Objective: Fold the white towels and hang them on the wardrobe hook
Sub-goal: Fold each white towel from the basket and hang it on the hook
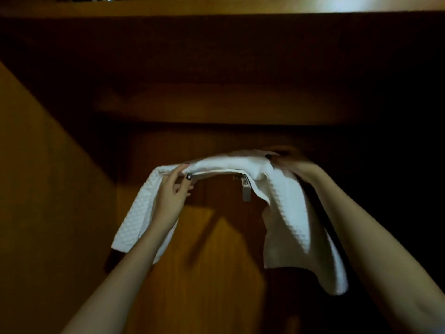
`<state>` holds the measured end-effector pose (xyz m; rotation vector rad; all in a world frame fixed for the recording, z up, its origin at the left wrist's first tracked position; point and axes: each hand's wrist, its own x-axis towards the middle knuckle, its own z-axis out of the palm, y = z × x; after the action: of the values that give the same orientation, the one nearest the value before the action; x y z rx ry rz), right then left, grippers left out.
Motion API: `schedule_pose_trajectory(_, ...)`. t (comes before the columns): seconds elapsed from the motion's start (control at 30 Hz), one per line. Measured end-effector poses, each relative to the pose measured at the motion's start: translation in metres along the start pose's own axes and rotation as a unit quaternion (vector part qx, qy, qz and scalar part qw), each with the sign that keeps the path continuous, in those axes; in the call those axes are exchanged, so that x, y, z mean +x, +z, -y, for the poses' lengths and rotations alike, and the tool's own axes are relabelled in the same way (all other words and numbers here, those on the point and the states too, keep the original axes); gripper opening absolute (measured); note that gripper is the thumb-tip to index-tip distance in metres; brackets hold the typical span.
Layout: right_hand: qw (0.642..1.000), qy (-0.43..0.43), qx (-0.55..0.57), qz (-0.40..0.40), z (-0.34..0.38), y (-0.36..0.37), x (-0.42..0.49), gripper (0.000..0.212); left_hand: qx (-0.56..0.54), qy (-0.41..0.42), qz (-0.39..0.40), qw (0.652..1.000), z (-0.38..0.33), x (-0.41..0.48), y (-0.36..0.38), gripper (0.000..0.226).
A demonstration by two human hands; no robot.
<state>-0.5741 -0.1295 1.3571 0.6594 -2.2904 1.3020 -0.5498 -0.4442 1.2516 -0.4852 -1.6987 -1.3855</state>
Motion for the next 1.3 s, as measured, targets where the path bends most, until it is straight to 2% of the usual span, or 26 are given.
schedule_pose_trajectory(0.1, 1.0, 0.013, 0.026, -0.005, -0.019, 0.015, -0.004, 0.035, 0.038, 0.027, 0.008, 0.999, 0.021, -0.015, -0.002, 0.045)
schedule_pose_trajectory(0.17, 1.0, 0.011, 0.011, -0.011, -0.024, 0.025, -0.01, 0.035, 0.083, 0.092, -0.017, 0.992, 0.025, -0.024, -0.001, 0.041)
schedule_pose_trajectory(0.27, 0.997, -0.009, -0.057, -0.049, -0.022, 0.034, -0.019, 0.029, 0.244, 0.229, -0.059, 0.941, 0.019, -0.023, 0.001, 0.036)
schedule_pose_trajectory(0.33, 0.991, -0.037, -0.069, -0.107, -0.019, 0.039, -0.033, 0.028, 0.299, 0.265, -0.064, 0.914, 0.018, -0.019, 0.007, 0.044)
schedule_pose_trajectory(0.37, 0.987, -0.055, -0.057, -0.138, -0.018, 0.043, -0.044, 0.029, 0.292, 0.272, -0.047, 0.916, 0.017, -0.018, 0.011, 0.049)
schedule_pose_trajectory(0.47, 0.973, -0.125, -0.025, -0.192, -0.021, 0.063, -0.086, 0.034, 0.2, 0.236, 0.058, 0.949, 0.013, -0.02, 0.031, 0.054)
schedule_pose_trajectory(0.53, 0.965, -0.165, -0.036, -0.201, -0.025, 0.081, -0.11, 0.038, 0.15, 0.205, 0.098, 0.962, 0.011, -0.023, 0.044, 0.054)
schedule_pose_trajectory(0.6, 0.964, -0.17, -0.07, -0.192, -0.025, 0.097, -0.122, 0.044, 0.108, 0.171, 0.118, 0.972, 0.006, -0.024, 0.054, 0.057)
schedule_pose_trajectory(0.7, 0.96, -0.16, -0.13, -0.189, -0.022, 0.11, -0.124, 0.058, 0.081, 0.159, 0.116, 0.977, 0.004, -0.023, 0.064, 0.06)
schedule_pose_trajectory(0.9, 0.919, -0.1, -0.333, -0.184, -0.018, 0.12, -0.113, 0.078, 0.091, 0.162, 0.1, 0.978, -0.001, -0.025, 0.069, 0.067)
schedule_pose_trajectory(1.1, 0.9, -0.115, -0.356, -0.224, -0.026, 0.127, -0.113, 0.069, 0.181, 0.197, 0.082, 0.96, -0.005, -0.023, 0.074, 0.065)
schedule_pose_trajectory(1.2, 0.88, -0.11, -0.391, -0.247, -0.026, 0.131, -0.107, 0.075, 0.192, 0.221, 0.093, 0.952, -0.001, -0.021, 0.07, 0.071)
schedule_pose_trajectory(1.3, 0.871, -0.102, -0.402, -0.264, -0.026, 0.137, -0.1, 0.08, 0.178, 0.226, 0.088, 0.954, -0.003, -0.019, 0.064, 0.06)
